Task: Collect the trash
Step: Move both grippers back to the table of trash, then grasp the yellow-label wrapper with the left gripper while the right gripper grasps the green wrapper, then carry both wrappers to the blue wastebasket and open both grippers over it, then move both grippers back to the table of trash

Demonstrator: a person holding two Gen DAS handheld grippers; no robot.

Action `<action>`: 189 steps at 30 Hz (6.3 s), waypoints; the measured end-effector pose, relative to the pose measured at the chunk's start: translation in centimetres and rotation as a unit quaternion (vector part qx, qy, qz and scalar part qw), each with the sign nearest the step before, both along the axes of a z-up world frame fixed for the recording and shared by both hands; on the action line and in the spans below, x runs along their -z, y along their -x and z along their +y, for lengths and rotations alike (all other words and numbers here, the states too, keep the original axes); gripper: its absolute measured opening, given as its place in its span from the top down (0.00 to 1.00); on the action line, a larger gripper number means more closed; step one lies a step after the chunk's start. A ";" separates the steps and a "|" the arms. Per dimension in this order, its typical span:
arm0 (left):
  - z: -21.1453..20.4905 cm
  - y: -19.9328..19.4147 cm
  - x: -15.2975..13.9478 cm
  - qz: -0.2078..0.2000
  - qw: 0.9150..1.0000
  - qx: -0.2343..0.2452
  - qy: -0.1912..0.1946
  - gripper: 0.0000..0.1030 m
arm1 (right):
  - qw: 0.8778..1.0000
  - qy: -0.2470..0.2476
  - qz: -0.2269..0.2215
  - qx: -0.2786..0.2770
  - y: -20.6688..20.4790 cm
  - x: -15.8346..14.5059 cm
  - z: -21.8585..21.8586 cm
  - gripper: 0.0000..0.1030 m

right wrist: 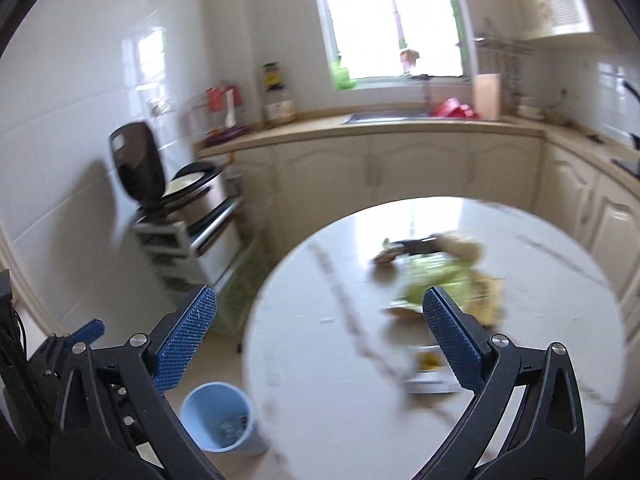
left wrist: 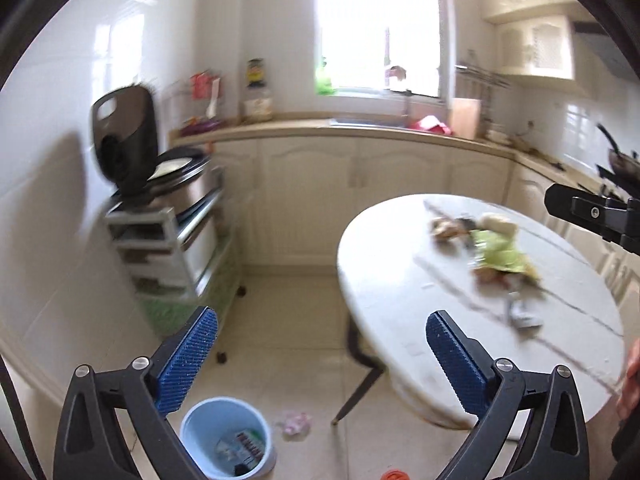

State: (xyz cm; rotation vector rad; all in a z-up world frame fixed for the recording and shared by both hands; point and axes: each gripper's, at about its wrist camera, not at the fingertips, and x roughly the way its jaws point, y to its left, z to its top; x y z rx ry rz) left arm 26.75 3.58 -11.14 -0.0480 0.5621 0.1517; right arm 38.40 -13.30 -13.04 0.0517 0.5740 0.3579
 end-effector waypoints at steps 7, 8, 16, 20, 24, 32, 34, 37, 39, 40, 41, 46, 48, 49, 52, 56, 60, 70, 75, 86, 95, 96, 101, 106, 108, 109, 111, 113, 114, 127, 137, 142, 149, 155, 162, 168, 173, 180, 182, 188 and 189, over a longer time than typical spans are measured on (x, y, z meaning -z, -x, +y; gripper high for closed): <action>-6.0 -4.4 -1.7 0.017 0.997 0.068 -0.009 0.01 | 0.996 0.015 0.016 0.081 -2.1 -0.4 -9.7 0.00; -6.7 -5.3 -1.7 0.017 0.997 0.079 -0.011 0.01 | 0.996 0.015 0.024 0.088 -2.6 -0.1 -10.7 0.00; -11.8 -12.2 1.4 0.095 0.985 0.141 -0.012 0.01 | 0.989 0.013 0.077 0.122 -5.8 4.3 -16.1 0.00; -14.2 -14.2 3.5 0.128 0.978 0.162 -0.020 0.01 | 0.987 0.012 0.105 0.120 -6.8 7.1 -17.0 0.00; -15.3 -16.5 4.7 0.158 0.975 0.156 -0.028 0.11 | 0.986 0.018 0.123 0.110 -7.9 8.8 -16.7 0.00; -15.4 -19.4 6.1 0.167 0.970 0.178 0.001 0.74 | 0.987 0.033 0.128 0.091 -9.5 9.4 -15.3 0.00; -15.0 -19.6 6.1 0.160 0.970 0.183 0.003 0.84 | 0.988 0.033 0.127 0.084 -9.8 9.3 -14.7 0.00; -13.5 -19.1 5.6 0.150 0.972 0.182 0.022 0.91 | 0.988 0.039 0.125 0.079 -10.2 9.2 -13.6 0.00; -12.1 -18.8 5.2 0.139 0.974 0.175 0.029 0.92 | 0.989 0.035 0.128 0.072 -10.6 9.1 -12.9 0.00; -11.7 -18.6 5.0 0.137 0.975 0.173 0.031 0.93 | 0.989 0.034 0.130 0.068 -10.8 9.1 -12.4 0.00; -10.9 -18.4 4.8 0.133 0.976 0.168 0.035 0.93 | 0.989 0.034 0.131 0.064 -11.1 9.0 -11.7 0.00; -7.9 -17.2 3.9 0.124 0.978 0.158 0.059 0.94 | 0.988 0.041 0.141 0.048 -12.6 9.2 -8.3 0.00; -6.9 -16.6 3.7 0.121 0.978 0.156 0.066 0.94 | 0.988 0.051 0.143 0.040 -13.2 9.3 -6.4 0.00; -6.6 -16.4 3.5 0.121 0.978 0.157 0.070 0.94 | 0.987 0.051 0.145 0.038 -13.6 9.5 -5.7 0.00; -5.8 -15.7 3.4 0.118 0.978 0.157 0.071 0.95 | 0.985 0.053 0.161 0.035 -14.9 10.3 -3.9 0.00; -5.2 -15.2 3.1 0.116 0.977 0.160 0.076 0.96 | 0.981 0.065 0.179 0.042 -16.4 11.5 -2.3 0.00; -5.3 -15.0 3.3 0.120 0.975 0.168 0.079 0.96 | 0.979 0.093 0.168 0.062 -16.8 12.2 -2.0 0.19; -5.1 -14.7 3.7 0.135 0.975 0.158 0.078 0.82 | 0.987 0.047 0.152 0.036 -14.7 10.8 -5.6 0.79; -5.7 -14.0 4.1 0.140 0.975 0.162 0.066 0.43 | 0.990 0.012 0.132 0.038 -12.1 9.5 -8.4 0.80; -9.3 -15.6 5.2 0.161 0.976 0.144 0.020 0.57 | 0.993 -0.038 0.111 0.004 -6.4 7.2 -10.6 0.80; -7.9 -15.5 5.9 0.141 0.976 0.156 0.054 0.94 | 0.992 -0.043 0.118 -0.013 -4.3 7.7 -9.5 0.80; -7.7 -15.4 5.9 0.141 0.976 0.155 0.059 0.95 | 0.992 -0.038 0.120 -0.016 -4.1 7.9 -9.3 0.80; -6.7 -14.7 5.4 0.130 0.976 0.155 0.086 0.97 | 0.991 -0.038 0.126 -0.024 -3.0 8.3 -8.2 0.80; -5.6 -13.3 3.6 0.109 0.975 0.163 0.105 0.97 | 0.991 -0.039 0.127 -0.031 -2.2 8.2 -7.1 0.80; -5.1 -12.7 2.9 0.101 0.974 0.168 0.111 0.97 | 0.991 -0.032 0.125 -0.034 -1.9 7.9 -6.3 0.80; -4.8 -12.3 2.6 0.095 0.975 0.166 0.112 0.97 | 0.991 -0.032 0.124 -0.037 -1.8 7.7 -6.0 0.80; -3.9 -11.6 1.9 0.086 0.976 0.166 0.115 0.97 | 0.991 -0.027 0.123 -0.046 -1.4 7.4 -4.9 0.80; -2.6 -10.7 1.5 0.077 0.976 0.162 0.120 0.97 | 0.991 -0.022 0.118 -0.058 -1.1 6.9 -3.4 0.80; -2.0 -10.1 1.3 0.073 0.977 0.157 0.121 0.97 | 0.991 -0.021 0.118 -0.066 -0.9 6.8 -2.4 0.80; 15.2 -3.4 6.1 0.101 0.987 0.022 0.123 0.97 | 0.969 -0.002 0.139 -0.204 0.4 9.1 16.0 0.80; 28.1 -2.0 16.9 0.202 0.959 -0.090 0.175 0.97 | 0.934 0.048 0.212 -0.283 0.0 19.1 30.2 0.80; 30.4 -2.9 19.5 0.226 0.950 -0.108 0.185 0.95 | 0.922 0.057 0.255 -0.286 -1.6 24.3 32.9 0.80; 32.5 -6.2 21.1 0.243 0.940 -0.138 0.194 0.77 | 0.913 0.060 0.286 -0.285 -2.4 28.2 35.5 0.79; 32.5 -5.0 19.8 0.232 0.940 -0.170 0.182 0.73 | 0.910 0.045 0.284 -0.298 -2.2 28.6 37.1 0.60; 29.8 -1.3 15.7 0.197 0.952 -0.175 0.156 0.64 | 0.919 0.027 0.255 -0.300 -1.2 25.2 36.2 0.42; 27.8 1.7 13.1 0.176 0.955 -0.197 0.136 0.56 | 0.923 0.015 0.246 -0.295 -1.0 22.7 34.8 0.28; 24.7 4.0 9.9 0.158 0.961 -0.194 0.118 0.55 | 0.934 -0.002 0.213 -0.286 0.1 18.7 32.1 0.25; 16.3 6.0 2.9 0.093 0.983 -0.136 0.080 0.45 | 0.962 -0.011 0.134 -0.238 1.9 10.9 24.6 0.18; 13.4 5.5 1.4 0.079 0.989 -0.109 0.068 0.45 | 0.969 -0.013 0.118 -0.219 2.0 9.2 21.9 0.16; 3.3 2.6 -1.9 0.052 0.998 -0.011 0.031 0.29 | 0.987 -0.016 0.080 -0.136 0.9 4.8 11.8 0.11; 1.5 1.8 -2.1 0.052 0.998 0.005 0.027 0.26 | 0.990 -0.015 0.074 -0.119 0.4 4.2 9.8 0.10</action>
